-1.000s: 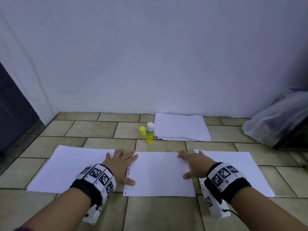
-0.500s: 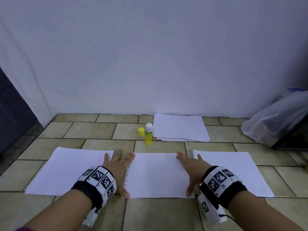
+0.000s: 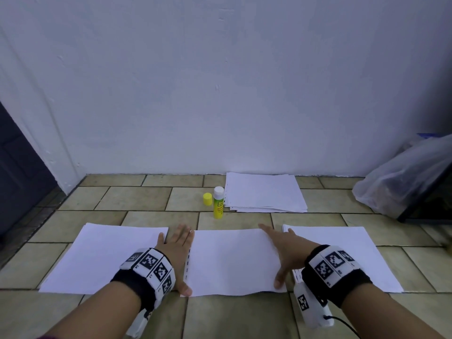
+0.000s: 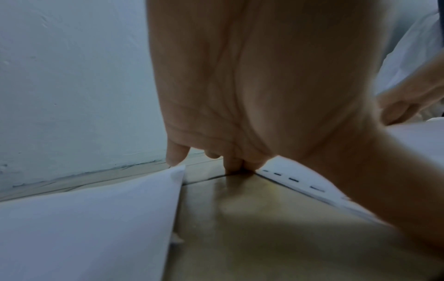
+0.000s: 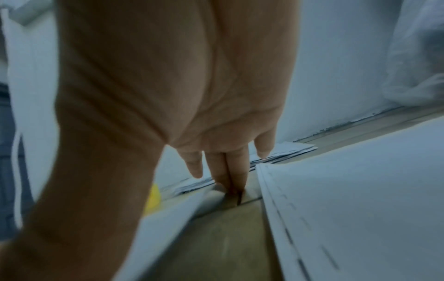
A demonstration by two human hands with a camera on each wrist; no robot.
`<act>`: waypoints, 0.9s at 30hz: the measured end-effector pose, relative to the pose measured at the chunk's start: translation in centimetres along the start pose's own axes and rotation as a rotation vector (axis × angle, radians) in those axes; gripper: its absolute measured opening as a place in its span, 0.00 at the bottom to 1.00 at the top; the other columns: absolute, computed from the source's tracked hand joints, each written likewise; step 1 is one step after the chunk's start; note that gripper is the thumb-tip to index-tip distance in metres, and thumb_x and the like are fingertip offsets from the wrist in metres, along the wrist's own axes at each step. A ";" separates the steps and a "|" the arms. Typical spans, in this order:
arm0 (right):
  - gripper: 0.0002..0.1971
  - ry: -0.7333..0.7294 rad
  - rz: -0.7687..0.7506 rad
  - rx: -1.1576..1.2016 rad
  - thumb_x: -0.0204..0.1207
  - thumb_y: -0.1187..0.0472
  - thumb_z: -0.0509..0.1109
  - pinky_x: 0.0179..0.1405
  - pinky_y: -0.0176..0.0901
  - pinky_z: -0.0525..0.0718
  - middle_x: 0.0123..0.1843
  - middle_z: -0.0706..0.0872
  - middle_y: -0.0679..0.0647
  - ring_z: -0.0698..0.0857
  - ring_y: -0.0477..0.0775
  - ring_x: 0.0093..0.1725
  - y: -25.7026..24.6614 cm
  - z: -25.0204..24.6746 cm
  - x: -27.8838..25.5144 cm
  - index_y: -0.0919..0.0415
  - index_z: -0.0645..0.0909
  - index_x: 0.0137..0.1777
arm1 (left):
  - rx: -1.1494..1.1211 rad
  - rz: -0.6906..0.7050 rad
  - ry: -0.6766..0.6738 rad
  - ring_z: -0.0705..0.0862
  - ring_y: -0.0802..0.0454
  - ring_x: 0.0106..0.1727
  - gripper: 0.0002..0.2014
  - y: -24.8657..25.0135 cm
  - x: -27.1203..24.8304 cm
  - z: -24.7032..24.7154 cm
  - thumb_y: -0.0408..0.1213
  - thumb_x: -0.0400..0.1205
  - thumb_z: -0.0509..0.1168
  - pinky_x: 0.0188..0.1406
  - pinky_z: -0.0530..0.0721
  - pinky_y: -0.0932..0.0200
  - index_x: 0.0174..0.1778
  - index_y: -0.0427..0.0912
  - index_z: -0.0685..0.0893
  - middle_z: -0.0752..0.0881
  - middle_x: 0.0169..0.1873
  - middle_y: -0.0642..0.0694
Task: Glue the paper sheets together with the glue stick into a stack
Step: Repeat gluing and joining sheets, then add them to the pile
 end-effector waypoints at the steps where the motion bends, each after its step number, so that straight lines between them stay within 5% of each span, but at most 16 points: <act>1: 0.68 0.002 -0.007 0.056 0.55 0.53 0.87 0.80 0.52 0.58 0.81 0.66 0.51 0.61 0.57 0.81 0.3 -0.3 -0.2 0.47 0.38 0.84 | -0.004 -0.002 0.000 0.27 0.45 0.82 0.68 0.0 0.0 0.0 0.61 0.68 0.75 0.80 0.38 0.33 0.80 0.37 0.26 0.26 0.81 0.43; 5: 0.60 0.038 -0.072 0.283 0.62 0.51 0.84 0.74 0.44 0.69 0.79 0.70 0.47 0.73 0.50 0.74 1.0 -1.1 -0.8 0.44 0.44 0.84 | -0.010 -0.002 -0.002 0.27 0.45 0.81 0.69 -0.1 0.2 0.1 0.62 0.67 0.75 0.79 0.38 0.33 0.80 0.38 0.25 0.26 0.81 0.43; 8: 0.47 0.158 -0.113 0.504 0.66 0.51 0.81 0.56 0.35 0.79 0.61 0.77 0.40 0.83 0.42 0.47 0.7 -1.9 -1.9 0.39 0.55 0.80 | -0.021 -0.003 0.005 0.27 0.45 0.81 0.68 -0.1 0.2 0.1 0.61 0.68 0.75 0.79 0.38 0.33 0.80 0.37 0.26 0.26 0.81 0.43; 10: 0.37 0.253 -0.122 0.679 0.65 0.57 0.83 0.47 0.32 0.82 0.59 0.77 0.39 0.84 0.41 0.39 0.5 -2.1 -2.4 0.42 0.69 0.72 | -0.018 -0.002 0.007 0.27 0.45 0.82 0.68 0.0 0.2 0.1 0.61 0.68 0.75 0.80 0.39 0.33 0.80 0.37 0.26 0.26 0.81 0.43; 13: 0.23 0.257 -0.159 0.765 0.64 0.62 0.83 0.51 0.37 0.85 0.61 0.82 0.46 0.86 0.47 0.50 -0.3 -0.6 -2.2 0.47 0.82 0.57 | -0.023 0.011 0.009 0.27 0.45 0.82 0.68 0.0 0.1 0.0 0.61 0.69 0.74 0.80 0.38 0.35 0.80 0.37 0.26 0.26 0.81 0.43; 15: 0.19 0.244 -0.170 0.611 0.65 0.60 0.82 0.55 0.28 0.79 0.62 0.81 0.41 0.80 0.45 0.59 -0.7 0.7 -1.7 0.43 0.85 0.54 | -0.036 0.032 0.007 0.27 0.45 0.81 0.67 0.1 0.1 -0.1 0.60 0.69 0.74 0.81 0.36 0.40 0.80 0.36 0.26 0.26 0.80 0.42; 18: 0.20 0.276 -0.128 0.522 0.66 0.63 0.80 0.52 0.19 0.73 0.60 0.79 0.40 0.77 0.41 0.58 -0.3 0.9 -1.5 0.42 0.85 0.54 | -0.041 0.048 0.015 0.27 0.46 0.82 0.68 0.2 0.3 -0.1 0.60 0.69 0.74 0.81 0.36 0.44 0.79 0.35 0.26 0.26 0.80 0.41; 22: 0.21 0.283 -0.119 0.612 0.64 0.65 0.81 0.64 0.38 0.79 0.61 0.84 0.43 0.81 0.44 0.58 0.5 0.1 -2.1 0.38 0.86 0.50 | -0.055 0.034 0.023 0.28 0.44 0.82 0.68 0.3 0.9 0.4 0.61 0.69 0.74 0.83 0.38 0.44 0.79 0.34 0.26 0.27 0.81 0.40; 27: 0.22 0.323 -0.137 0.671 0.65 0.72 0.78 0.51 0.30 0.82 0.57 0.87 0.42 0.84 0.43 0.55 1.9 -2.1 -3.2 0.42 0.89 0.49 | -0.063 0.015 0.014 0.29 0.44 0.82 0.70 0.6 1.1 0.3 0.61 0.67 0.76 0.84 0.41 0.48 0.79 0.33 0.26 0.27 0.81 0.39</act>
Point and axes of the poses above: each hand's wrist, its own x-axis towards the middle knuckle, its own z-axis out of the palm, y = z × x, the point moved 8 cm from there along x, towards the middle knuckle
